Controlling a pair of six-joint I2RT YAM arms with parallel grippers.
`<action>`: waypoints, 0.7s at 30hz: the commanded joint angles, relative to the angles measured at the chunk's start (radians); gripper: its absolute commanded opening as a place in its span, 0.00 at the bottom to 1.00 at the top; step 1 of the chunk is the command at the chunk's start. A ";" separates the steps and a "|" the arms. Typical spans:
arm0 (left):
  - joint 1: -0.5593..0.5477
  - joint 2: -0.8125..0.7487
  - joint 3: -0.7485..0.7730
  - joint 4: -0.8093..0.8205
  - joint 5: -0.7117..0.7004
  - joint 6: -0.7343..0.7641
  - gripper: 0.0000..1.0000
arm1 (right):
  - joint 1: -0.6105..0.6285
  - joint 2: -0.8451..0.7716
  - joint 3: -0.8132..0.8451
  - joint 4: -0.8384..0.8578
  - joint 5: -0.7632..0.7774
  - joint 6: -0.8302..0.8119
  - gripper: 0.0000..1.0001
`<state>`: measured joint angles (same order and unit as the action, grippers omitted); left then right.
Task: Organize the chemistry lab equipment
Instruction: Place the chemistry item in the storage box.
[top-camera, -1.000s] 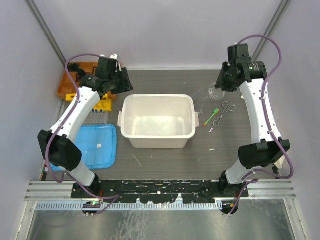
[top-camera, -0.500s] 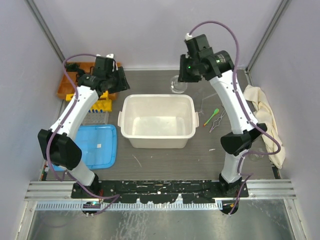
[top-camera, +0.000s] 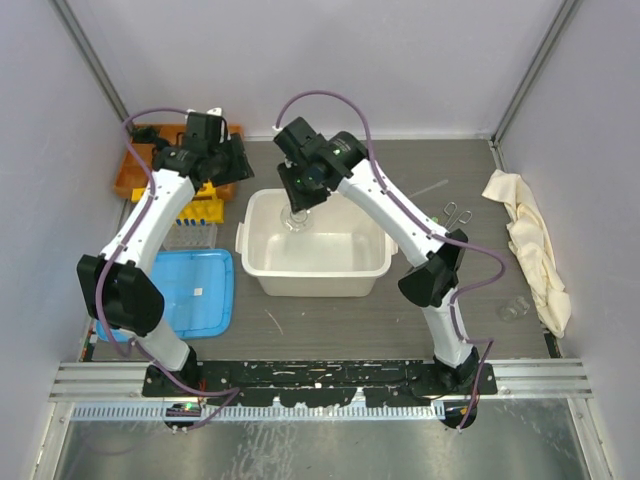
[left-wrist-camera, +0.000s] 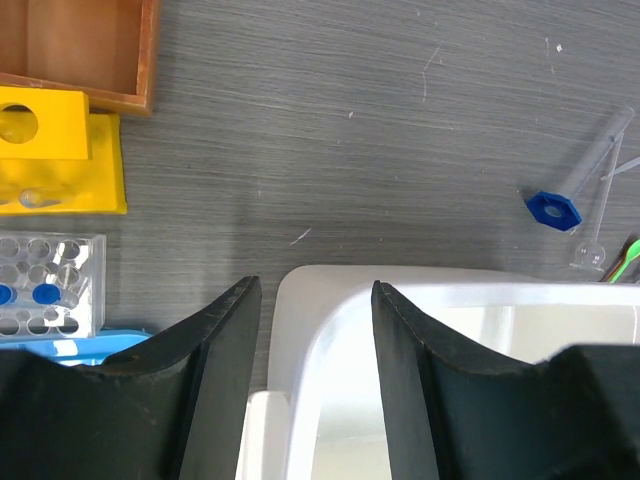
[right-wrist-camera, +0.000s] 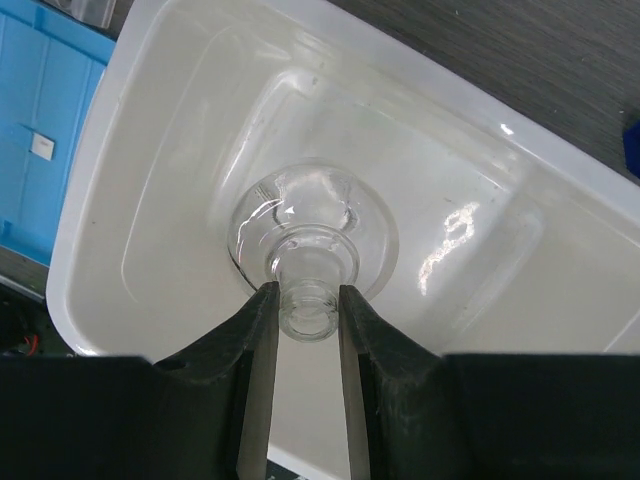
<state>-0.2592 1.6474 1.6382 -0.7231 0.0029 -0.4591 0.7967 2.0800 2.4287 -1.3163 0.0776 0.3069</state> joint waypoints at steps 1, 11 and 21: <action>0.012 -0.037 -0.012 0.019 -0.038 0.011 0.50 | 0.008 0.009 0.016 0.078 0.015 -0.024 0.01; 0.030 -0.127 -0.122 0.042 -0.100 -0.020 0.51 | 0.013 0.097 -0.060 0.203 -0.041 -0.041 0.01; 0.039 -0.162 -0.153 0.033 -0.114 -0.021 0.51 | 0.033 0.109 -0.090 0.235 -0.066 -0.065 0.01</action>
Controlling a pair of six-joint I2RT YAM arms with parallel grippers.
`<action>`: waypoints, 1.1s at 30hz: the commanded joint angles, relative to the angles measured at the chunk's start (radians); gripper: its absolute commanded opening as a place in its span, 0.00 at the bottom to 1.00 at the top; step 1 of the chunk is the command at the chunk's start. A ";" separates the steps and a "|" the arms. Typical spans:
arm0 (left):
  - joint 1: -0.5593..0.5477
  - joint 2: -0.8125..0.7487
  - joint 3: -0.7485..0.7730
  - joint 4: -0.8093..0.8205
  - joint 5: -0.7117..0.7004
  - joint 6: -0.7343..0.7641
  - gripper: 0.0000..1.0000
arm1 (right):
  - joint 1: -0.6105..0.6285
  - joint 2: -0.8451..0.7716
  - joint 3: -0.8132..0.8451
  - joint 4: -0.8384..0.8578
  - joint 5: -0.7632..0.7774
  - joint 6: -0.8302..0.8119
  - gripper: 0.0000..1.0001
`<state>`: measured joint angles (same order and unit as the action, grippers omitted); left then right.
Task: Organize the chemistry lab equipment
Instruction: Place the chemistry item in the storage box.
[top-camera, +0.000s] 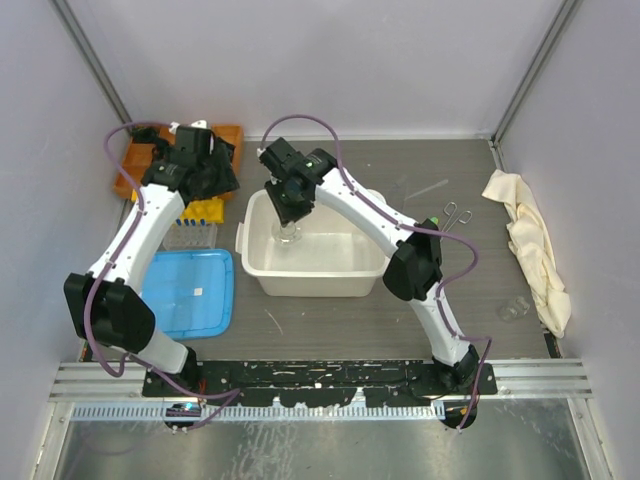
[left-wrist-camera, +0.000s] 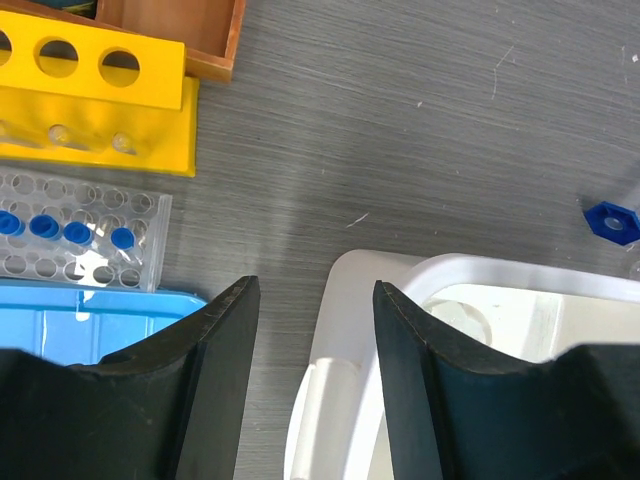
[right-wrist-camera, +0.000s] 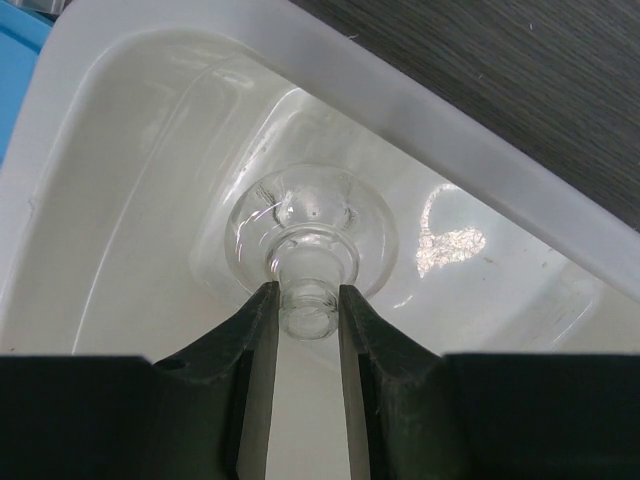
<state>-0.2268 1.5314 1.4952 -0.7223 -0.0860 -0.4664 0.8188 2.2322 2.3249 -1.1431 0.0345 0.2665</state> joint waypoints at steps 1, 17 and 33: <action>0.008 -0.048 -0.016 0.033 -0.026 -0.015 0.51 | 0.013 -0.048 0.008 0.061 -0.024 -0.029 0.01; 0.011 -0.069 -0.035 0.016 -0.030 -0.020 0.51 | 0.023 -0.010 -0.067 0.104 -0.035 -0.047 0.01; 0.018 -0.124 -0.091 0.003 -0.054 -0.011 0.51 | 0.024 0.066 -0.013 0.103 -0.016 -0.051 0.01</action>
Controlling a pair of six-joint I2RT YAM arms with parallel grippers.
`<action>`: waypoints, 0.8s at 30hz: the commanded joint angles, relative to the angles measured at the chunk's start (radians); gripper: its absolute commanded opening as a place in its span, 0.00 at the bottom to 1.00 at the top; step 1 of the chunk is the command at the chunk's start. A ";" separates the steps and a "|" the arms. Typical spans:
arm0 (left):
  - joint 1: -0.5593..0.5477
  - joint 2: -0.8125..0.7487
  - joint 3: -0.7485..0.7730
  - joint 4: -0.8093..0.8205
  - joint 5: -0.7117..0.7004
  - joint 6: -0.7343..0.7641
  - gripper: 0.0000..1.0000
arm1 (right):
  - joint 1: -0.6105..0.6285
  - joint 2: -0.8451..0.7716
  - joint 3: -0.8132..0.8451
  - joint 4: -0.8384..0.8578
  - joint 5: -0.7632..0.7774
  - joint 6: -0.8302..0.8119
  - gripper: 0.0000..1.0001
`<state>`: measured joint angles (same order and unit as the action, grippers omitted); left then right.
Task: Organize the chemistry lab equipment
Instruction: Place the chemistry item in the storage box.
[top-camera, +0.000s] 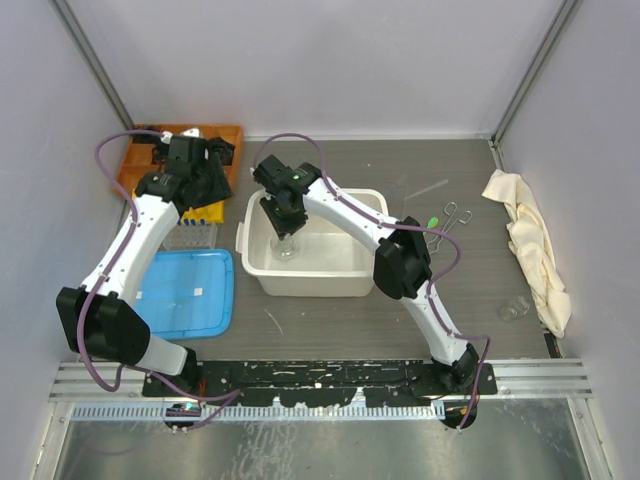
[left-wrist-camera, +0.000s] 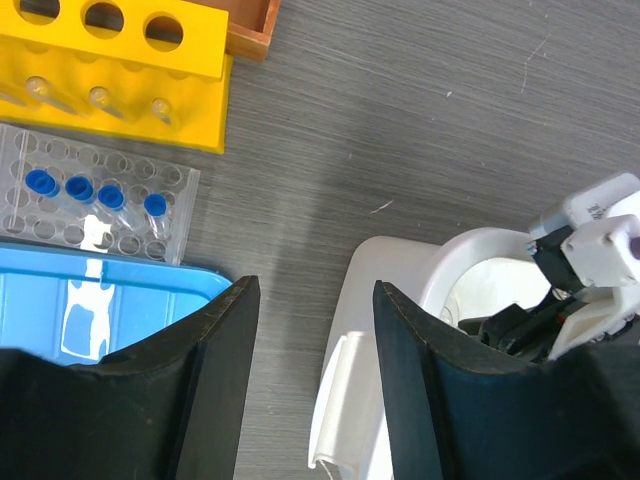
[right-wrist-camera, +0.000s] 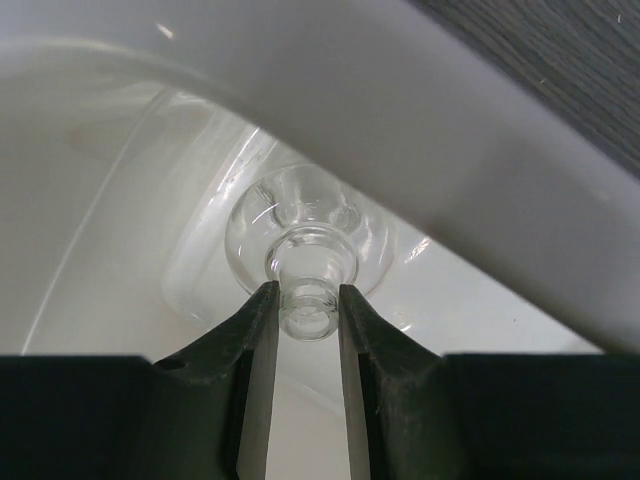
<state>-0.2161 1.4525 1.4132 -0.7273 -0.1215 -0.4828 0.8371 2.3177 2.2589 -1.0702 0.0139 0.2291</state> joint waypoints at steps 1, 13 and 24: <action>0.007 -0.046 -0.012 0.008 -0.017 0.005 0.51 | 0.006 -0.018 0.051 0.031 0.005 -0.014 0.01; 0.007 -0.041 -0.020 0.009 0.005 0.003 0.51 | 0.005 -0.028 0.040 0.035 0.012 -0.010 0.04; 0.007 -0.031 -0.019 0.013 0.011 0.004 0.51 | 0.005 -0.025 0.037 0.039 0.009 -0.011 0.18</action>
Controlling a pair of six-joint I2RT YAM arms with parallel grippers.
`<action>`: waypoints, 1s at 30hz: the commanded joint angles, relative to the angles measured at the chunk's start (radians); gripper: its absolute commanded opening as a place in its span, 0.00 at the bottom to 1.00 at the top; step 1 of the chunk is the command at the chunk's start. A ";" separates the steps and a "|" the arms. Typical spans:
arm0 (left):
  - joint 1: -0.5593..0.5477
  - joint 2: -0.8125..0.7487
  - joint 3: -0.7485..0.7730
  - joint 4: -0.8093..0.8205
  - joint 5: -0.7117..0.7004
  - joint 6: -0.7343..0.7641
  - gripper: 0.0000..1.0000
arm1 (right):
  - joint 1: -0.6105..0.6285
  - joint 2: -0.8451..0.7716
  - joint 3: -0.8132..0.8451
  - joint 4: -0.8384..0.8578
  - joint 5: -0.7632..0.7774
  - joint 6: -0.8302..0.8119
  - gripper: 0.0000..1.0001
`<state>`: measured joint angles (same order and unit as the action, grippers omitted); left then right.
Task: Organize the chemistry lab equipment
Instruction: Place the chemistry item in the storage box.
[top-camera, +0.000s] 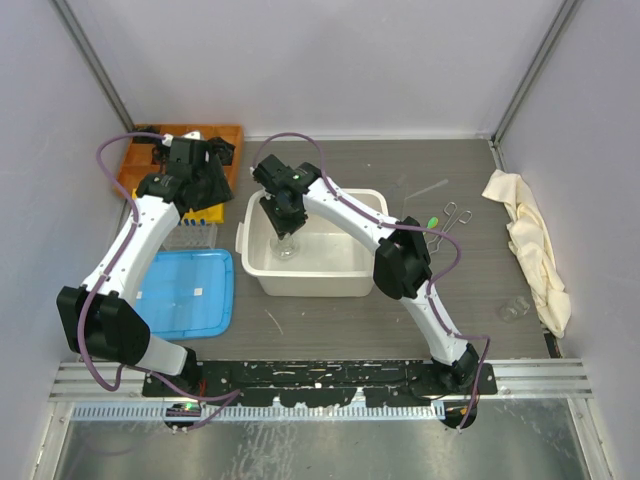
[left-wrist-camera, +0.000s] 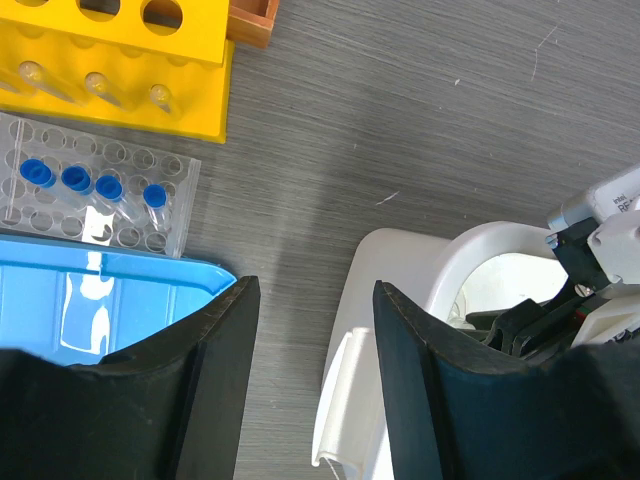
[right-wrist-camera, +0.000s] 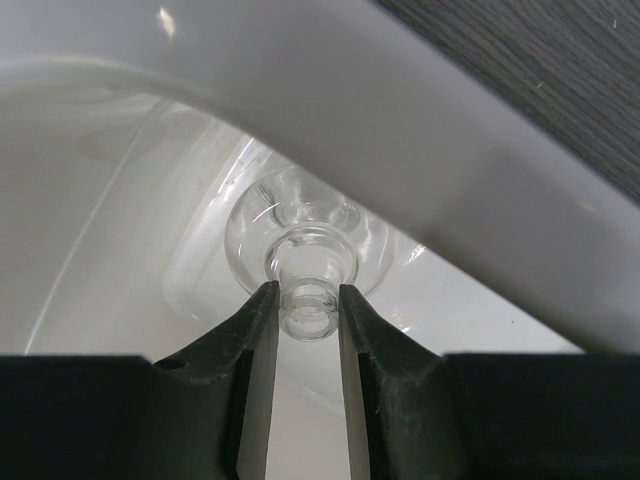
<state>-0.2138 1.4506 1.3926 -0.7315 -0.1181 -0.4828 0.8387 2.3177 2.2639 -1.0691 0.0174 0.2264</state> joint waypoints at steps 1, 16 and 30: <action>0.005 -0.029 0.002 0.017 0.006 0.004 0.51 | 0.004 -0.025 0.031 0.038 0.007 -0.009 0.19; 0.005 -0.013 0.011 0.020 0.017 0.007 0.51 | 0.004 -0.026 0.026 0.042 0.017 -0.007 0.43; 0.006 -0.004 0.023 0.023 0.025 0.006 0.51 | 0.004 -0.107 0.039 0.033 0.046 0.014 0.44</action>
<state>-0.2138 1.4509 1.3926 -0.7311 -0.1066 -0.4824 0.8406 2.3165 2.2639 -1.0542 0.0322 0.2279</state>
